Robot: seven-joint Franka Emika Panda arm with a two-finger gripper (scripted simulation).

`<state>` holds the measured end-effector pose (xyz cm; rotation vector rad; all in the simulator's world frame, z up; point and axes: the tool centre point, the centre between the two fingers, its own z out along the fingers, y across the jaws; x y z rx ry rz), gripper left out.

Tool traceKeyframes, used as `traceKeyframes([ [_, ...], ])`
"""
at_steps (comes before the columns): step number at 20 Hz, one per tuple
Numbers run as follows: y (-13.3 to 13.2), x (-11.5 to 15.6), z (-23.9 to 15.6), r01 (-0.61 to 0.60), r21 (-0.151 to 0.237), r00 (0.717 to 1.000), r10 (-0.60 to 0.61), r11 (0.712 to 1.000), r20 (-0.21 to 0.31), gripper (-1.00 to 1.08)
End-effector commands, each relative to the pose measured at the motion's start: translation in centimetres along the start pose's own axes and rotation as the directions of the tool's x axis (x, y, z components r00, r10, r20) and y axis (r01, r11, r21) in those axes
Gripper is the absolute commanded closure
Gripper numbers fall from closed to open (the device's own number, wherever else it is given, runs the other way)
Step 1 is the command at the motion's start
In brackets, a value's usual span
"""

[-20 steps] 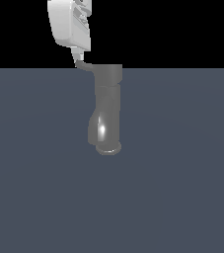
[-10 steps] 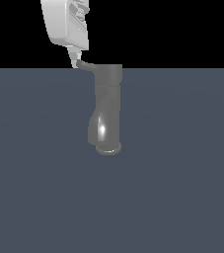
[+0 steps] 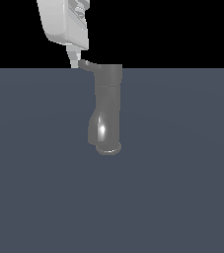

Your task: Turn on the faucet by rotating a designated handle.

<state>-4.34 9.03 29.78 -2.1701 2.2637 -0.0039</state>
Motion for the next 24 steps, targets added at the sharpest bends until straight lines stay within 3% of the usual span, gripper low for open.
traceKeyframes([
  [1, 0.6, 1.5, 0.0, -0.019, -0.004, 1.000, 0.019, 1.000, -0.003, 1.08],
  [8, 2.3, 2.3, 0.0, -0.020, -0.005, 1.000, 0.020, 1.000, -0.003, 1.08],
  [9, 2.2, 0.8, 0.0, 0.006, -0.003, 1.000, -0.006, 1.000, -0.002, 1.08],
  [24, 4.3, 8.7, -0.1, -0.019, -0.006, 1.000, 0.019, 1.000, -0.002, 1.08],
])
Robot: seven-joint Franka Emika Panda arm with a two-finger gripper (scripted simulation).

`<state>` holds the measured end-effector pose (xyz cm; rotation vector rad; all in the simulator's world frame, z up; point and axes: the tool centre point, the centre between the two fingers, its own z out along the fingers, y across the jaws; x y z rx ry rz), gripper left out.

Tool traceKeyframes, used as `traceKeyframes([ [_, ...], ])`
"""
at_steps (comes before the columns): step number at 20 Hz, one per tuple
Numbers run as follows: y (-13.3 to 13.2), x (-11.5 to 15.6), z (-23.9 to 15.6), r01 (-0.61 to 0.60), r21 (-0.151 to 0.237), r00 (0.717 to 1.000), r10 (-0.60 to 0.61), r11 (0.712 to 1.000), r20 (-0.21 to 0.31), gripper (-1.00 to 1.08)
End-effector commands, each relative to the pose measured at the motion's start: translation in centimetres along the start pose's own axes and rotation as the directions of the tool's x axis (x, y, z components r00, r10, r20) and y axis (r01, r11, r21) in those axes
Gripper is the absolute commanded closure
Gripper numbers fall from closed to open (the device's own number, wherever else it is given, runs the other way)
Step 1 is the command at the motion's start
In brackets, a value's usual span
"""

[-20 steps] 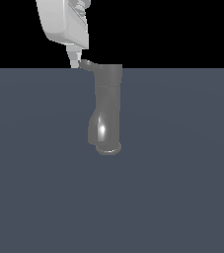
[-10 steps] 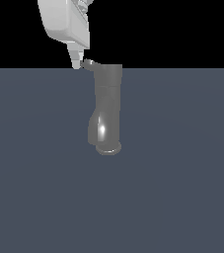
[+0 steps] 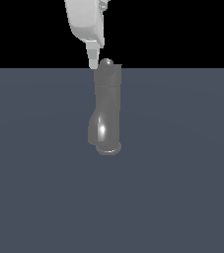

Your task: Turn on the faucet by rotating a designated handle.

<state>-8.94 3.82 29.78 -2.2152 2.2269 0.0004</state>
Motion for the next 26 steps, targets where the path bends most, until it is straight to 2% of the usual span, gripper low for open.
traceKeyframes([
  [1, 0.1, 0.1, 0.0, -0.001, 0.000, 1.000, 0.001, 1.000, 0.000, 1.08],
  [19, -3.1, 9.3, 0.0, -0.056, 0.000, 0.998, 0.056, 0.998, -0.001, 1.08],
  [20, -3.1, 9.3, 0.0, -0.056, 0.000, 0.998, 0.056, 0.998, -0.001, 1.08],
  [21, -2.7, 4.4, 0.0, 0.027, -0.009, 1.000, -0.027, 1.000, 0.008, 1.08],
  [26, -4.0, 5.6, 0.0, 0.011, -0.007, 1.000, -0.011, 1.000, 0.006, 1.08],
])
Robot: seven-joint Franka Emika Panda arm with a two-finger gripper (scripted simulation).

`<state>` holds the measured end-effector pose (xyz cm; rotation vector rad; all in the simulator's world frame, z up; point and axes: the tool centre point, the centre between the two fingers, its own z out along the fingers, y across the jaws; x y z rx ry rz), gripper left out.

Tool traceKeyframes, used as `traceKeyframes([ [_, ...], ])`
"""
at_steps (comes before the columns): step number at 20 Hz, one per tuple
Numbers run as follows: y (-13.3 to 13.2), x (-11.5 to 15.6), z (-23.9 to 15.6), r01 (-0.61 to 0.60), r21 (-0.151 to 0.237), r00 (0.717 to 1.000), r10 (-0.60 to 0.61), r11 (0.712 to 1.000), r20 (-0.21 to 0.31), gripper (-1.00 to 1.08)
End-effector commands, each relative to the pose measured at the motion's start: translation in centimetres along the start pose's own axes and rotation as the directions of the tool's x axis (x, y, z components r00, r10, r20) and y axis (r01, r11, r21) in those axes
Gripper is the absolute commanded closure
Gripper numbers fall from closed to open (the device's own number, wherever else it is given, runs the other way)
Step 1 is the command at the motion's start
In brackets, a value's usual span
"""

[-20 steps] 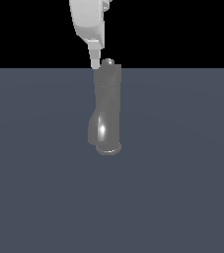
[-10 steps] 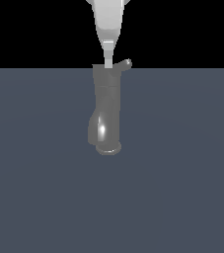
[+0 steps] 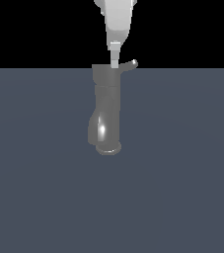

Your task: Turn on the faucet by rotating a designated handle.

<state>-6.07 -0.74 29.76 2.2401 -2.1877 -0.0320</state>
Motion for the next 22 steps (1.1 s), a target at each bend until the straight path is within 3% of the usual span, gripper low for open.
traceKeyframes([
  [1, -1.3, 1.3, 0.0, -0.020, 0.015, 1.000, 0.020, 1.000, 0.000, 1.08],
  [22, -6.0, 6.2, -0.2, -0.079, 0.022, 0.997, 0.079, 0.997, -0.005, 1.08],
])
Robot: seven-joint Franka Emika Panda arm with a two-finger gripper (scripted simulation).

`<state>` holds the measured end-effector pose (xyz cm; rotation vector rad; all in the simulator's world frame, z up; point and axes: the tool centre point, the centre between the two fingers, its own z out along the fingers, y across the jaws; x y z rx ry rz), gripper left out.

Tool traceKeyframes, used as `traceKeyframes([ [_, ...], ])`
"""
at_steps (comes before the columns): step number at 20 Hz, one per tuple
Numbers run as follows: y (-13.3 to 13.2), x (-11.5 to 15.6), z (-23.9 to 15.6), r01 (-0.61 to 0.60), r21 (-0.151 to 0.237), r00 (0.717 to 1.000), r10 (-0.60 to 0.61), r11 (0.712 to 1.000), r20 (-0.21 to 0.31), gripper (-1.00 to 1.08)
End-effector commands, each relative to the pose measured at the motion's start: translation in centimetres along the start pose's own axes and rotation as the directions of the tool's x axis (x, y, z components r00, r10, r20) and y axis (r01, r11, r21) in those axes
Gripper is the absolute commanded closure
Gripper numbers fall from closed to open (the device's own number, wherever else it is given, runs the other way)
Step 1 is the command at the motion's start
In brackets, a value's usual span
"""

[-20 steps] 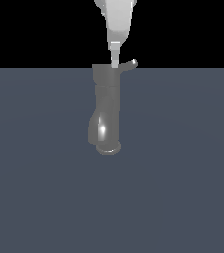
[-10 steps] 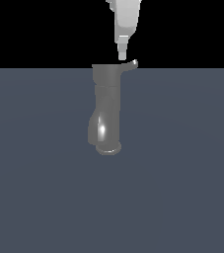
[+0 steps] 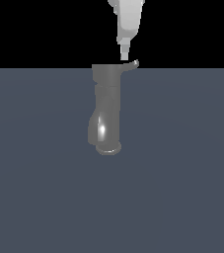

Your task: Turn on the faucet by rotating a designated handle.

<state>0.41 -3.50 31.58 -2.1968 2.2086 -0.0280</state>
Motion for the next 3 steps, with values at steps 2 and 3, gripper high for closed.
traceKeyframes([
  [2, -0.04, 3.78, 1.76, -0.056, -0.031, 0.998, 0.056, 0.998, -0.008, 1.08],
  [3, -0.04, 3.78, 1.76, -0.056, -0.031, 0.998, 0.056, 0.998, -0.008, 1.08],
])
